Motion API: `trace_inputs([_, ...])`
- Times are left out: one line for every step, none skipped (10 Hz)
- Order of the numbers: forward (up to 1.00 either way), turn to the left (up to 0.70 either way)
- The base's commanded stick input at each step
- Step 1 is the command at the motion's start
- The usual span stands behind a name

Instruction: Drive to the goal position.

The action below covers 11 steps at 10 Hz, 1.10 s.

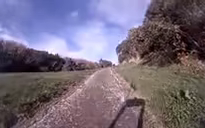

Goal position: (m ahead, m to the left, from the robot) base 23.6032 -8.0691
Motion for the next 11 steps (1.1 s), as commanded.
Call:
trace_inputs([0.7, 0.0])
trace_inputs([0.7, 0.0])
trace_inputs([0.7, 0.0])
trace_inputs([0.7, 0.0])
trace_inputs([0.7, 0.0])
trace_inputs([0.7, 0.0])
trace_inputs([0.7, 0.0])
trace_inputs([0.7, 0.0])
trace_inputs([0.7, 0.0])
trace_inputs([0.7, -0.01])
trace_inputs([0.7, 0.0])
